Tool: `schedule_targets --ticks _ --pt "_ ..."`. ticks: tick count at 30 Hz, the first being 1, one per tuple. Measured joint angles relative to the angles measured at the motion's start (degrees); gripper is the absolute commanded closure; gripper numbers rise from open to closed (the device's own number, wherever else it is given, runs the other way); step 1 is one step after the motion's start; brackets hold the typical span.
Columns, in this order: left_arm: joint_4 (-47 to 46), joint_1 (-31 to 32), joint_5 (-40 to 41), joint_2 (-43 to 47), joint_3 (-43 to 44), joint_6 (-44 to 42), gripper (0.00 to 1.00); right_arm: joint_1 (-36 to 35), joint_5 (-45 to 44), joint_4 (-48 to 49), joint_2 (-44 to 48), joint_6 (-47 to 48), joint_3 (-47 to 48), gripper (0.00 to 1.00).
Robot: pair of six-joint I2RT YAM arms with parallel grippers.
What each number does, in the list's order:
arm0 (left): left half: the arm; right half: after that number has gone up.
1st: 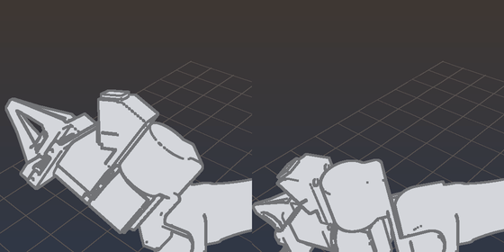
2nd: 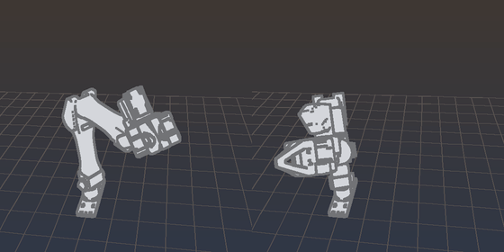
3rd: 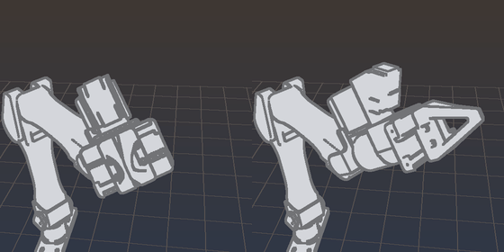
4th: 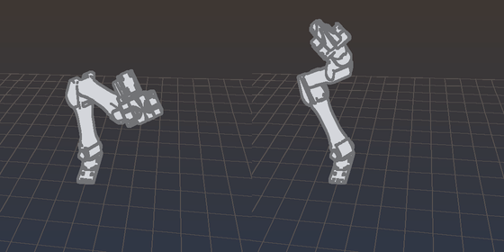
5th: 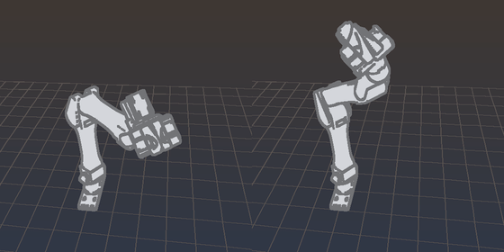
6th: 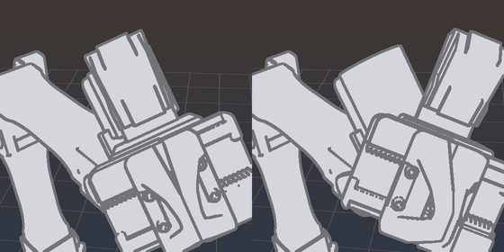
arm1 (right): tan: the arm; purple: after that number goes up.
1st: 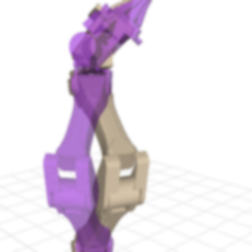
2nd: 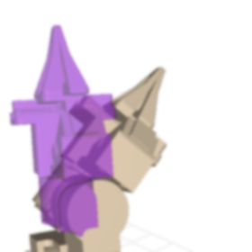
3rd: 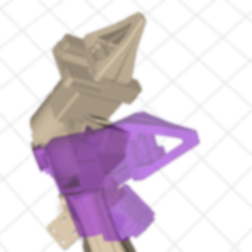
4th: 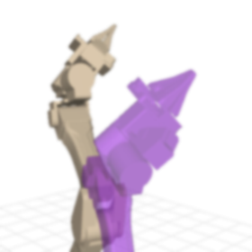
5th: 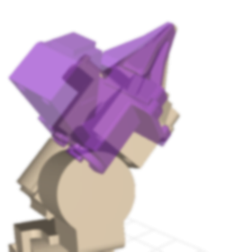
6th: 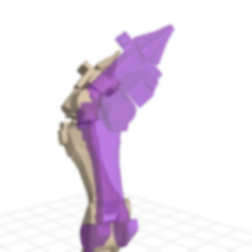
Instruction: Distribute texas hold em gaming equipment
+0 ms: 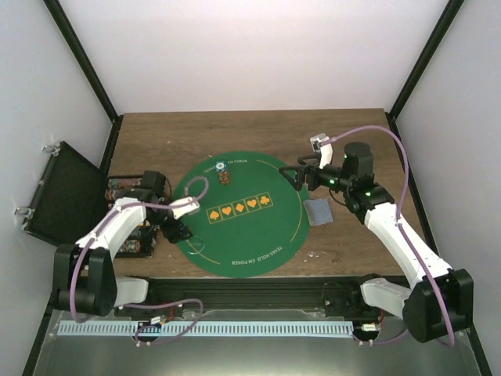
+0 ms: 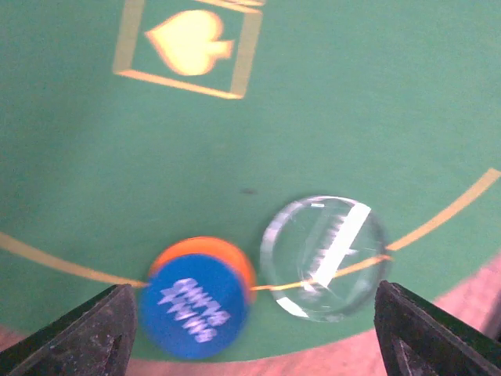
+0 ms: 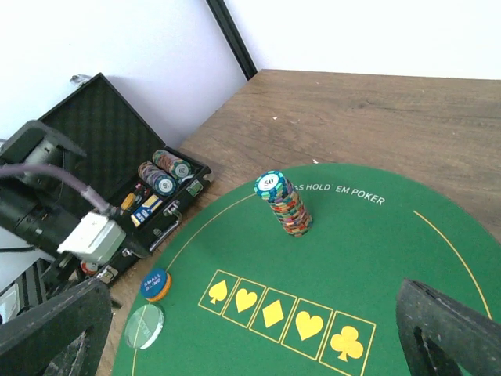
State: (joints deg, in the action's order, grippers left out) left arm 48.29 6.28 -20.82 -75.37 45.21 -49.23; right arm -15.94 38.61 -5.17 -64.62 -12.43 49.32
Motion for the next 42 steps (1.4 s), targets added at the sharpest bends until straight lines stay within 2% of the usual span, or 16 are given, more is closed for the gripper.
schedule_targets --ticks 5,11,15,23,27,33,37,40,42 --pt "3.74 7.08 -1.53 3.17 -4.44 -6.51 0.01 0.0 0.37 -0.02 1.11 0.37 0.15 0.0" --pt "2.6 11.37 0.0 2.19 -8.41 -9.53 0.0 0.0 0.39 -0.04 1.6 0.52 0.15 0.0" --pt "-3.17 13.31 2.45 2.58 -10.43 -11.21 0.01 0.0 0.42 -0.5 1.6 0.66 0.15 0.0" --pt "-7.74 13.57 4.33 0.44 -11.91 -11.54 0.13 0.0 0.68 -0.92 1.6 0.85 0.15 0.0" --pt "-8.46 13.53 4.92 -0.22 -11.58 -11.98 0.37 0.0 0.81 -0.94 1.6 0.85 0.15 0.0" --pt "-9.09 13.35 4.85 -1.42 -10.69 -12.15 0.6 0.0 0.79 -0.96 1.6 0.79 0.15 0.0" --pt "-7.54 13.35 3.87 -1.29 -9.97 -11.28 0.67 -0.02 -0.28 -2.14 1.51 -0.2 0.22 0.0" --pt "-4.26 13.57 0.92 0.35 -8.44 -9.4 0.68 -0.02 -1.49 -3.48 0.22 -2.91 1.01 0.01" --pt "-1.36 13.57 -0.63 1.38 -5.2 -7.58 0.68 -0.02 -0.98 -3.82 -1.86 -6.03 1.92 0.05"
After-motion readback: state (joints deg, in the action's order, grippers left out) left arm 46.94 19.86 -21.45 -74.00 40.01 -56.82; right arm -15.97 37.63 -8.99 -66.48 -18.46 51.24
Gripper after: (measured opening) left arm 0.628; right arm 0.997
